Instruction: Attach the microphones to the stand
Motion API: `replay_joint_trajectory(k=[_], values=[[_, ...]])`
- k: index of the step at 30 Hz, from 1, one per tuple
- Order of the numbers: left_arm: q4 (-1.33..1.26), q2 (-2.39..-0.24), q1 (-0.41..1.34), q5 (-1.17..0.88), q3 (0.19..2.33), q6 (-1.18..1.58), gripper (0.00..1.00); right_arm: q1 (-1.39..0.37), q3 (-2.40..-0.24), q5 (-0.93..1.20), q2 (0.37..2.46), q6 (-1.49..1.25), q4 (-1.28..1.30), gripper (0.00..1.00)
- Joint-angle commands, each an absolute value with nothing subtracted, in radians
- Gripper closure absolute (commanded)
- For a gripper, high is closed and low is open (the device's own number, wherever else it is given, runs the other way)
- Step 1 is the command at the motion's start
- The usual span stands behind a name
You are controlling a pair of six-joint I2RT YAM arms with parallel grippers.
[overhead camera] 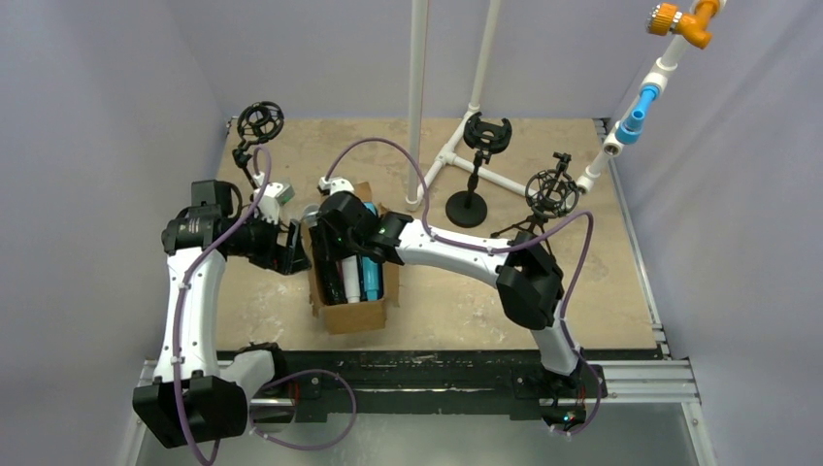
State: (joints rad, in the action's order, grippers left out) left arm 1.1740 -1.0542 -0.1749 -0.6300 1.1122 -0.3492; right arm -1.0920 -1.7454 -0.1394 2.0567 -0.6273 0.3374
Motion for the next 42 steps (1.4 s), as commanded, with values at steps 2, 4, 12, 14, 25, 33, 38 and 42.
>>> replay_joint_trajectory(k=[2,4,12,14,25,33,38,42], values=[[1.117,-1.089,-0.157,-0.622,1.067,-0.373,0.20,-1.065,-1.792,-0.130,1.904,-0.629,0.316,0.91],[1.093,-1.105,-0.124,-0.601,1.059,-0.354,0.20,-1.043,-1.753,-0.115,1.840,-0.641,0.318,0.95],[0.960,-1.194,0.043,-0.466,1.018,-0.285,0.25,-0.927,-1.456,-0.055,1.562,-0.687,0.277,1.00],[0.933,-1.221,0.044,-0.451,1.011,-0.279,0.31,-0.910,-1.378,-0.057,1.504,-0.689,0.287,1.00],[0.855,-1.240,0.044,-0.416,0.979,-0.268,1.00,-0.867,-0.996,-0.054,1.372,-0.784,0.200,1.00],[0.853,-1.087,0.040,-0.305,0.997,-0.236,1.00,-0.867,-0.969,-0.007,1.524,-0.823,0.094,1.00],[0.870,-1.035,0.039,-0.171,1.005,-0.174,1.00,-0.867,-0.994,-0.003,1.644,-0.845,0.042,1.00],[0.875,-1.022,0.038,-0.085,0.995,-0.105,1.00,-0.867,-1.036,-0.006,1.721,-0.852,0.025,1.00]])
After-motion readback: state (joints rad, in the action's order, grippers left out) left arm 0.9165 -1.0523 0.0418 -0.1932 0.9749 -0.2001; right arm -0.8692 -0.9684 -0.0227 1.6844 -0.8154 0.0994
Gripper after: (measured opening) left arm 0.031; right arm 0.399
